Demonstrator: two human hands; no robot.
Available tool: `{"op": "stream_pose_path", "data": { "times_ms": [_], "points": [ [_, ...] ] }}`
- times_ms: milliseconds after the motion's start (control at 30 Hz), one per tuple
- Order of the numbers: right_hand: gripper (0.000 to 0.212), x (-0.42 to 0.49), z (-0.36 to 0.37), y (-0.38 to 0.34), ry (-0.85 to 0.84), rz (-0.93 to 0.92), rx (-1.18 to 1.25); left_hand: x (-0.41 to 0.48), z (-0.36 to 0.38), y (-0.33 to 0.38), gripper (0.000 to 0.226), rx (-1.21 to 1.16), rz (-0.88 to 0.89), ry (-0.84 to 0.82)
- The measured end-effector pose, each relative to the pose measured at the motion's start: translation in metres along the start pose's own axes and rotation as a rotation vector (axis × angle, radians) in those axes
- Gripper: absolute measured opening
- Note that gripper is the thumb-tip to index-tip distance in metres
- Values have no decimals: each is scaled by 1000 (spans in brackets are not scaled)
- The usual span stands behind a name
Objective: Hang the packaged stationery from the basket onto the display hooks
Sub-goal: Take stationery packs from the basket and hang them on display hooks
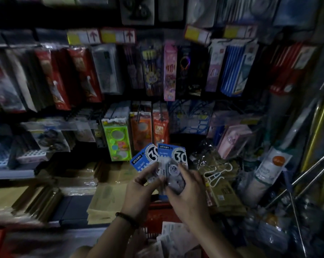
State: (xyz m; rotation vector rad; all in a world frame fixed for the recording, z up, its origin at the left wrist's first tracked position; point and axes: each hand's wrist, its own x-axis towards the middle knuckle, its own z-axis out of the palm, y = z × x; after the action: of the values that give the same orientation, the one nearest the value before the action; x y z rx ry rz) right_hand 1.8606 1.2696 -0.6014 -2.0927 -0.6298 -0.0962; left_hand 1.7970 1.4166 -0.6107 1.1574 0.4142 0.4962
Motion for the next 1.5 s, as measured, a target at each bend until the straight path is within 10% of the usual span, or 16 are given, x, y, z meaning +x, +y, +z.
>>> {"op": "stream_pose_path", "data": {
  "times_ms": [467, 700, 933, 1500],
  "points": [
    [75, 87, -112, -53, 232, -115, 107, 41, 100, 137, 39, 209, 400, -181],
    [71, 154, -197, -87, 433, -280, 16, 88, 143, 220, 103, 231, 600, -331],
    [57, 225, -269, -109, 557, -342, -108, 127, 194, 287, 44, 219, 529, -336],
    [61, 356, -317, -135, 676, -316, -312, 169, 247, 344, 38, 396, 615, -296]
  ]
}}
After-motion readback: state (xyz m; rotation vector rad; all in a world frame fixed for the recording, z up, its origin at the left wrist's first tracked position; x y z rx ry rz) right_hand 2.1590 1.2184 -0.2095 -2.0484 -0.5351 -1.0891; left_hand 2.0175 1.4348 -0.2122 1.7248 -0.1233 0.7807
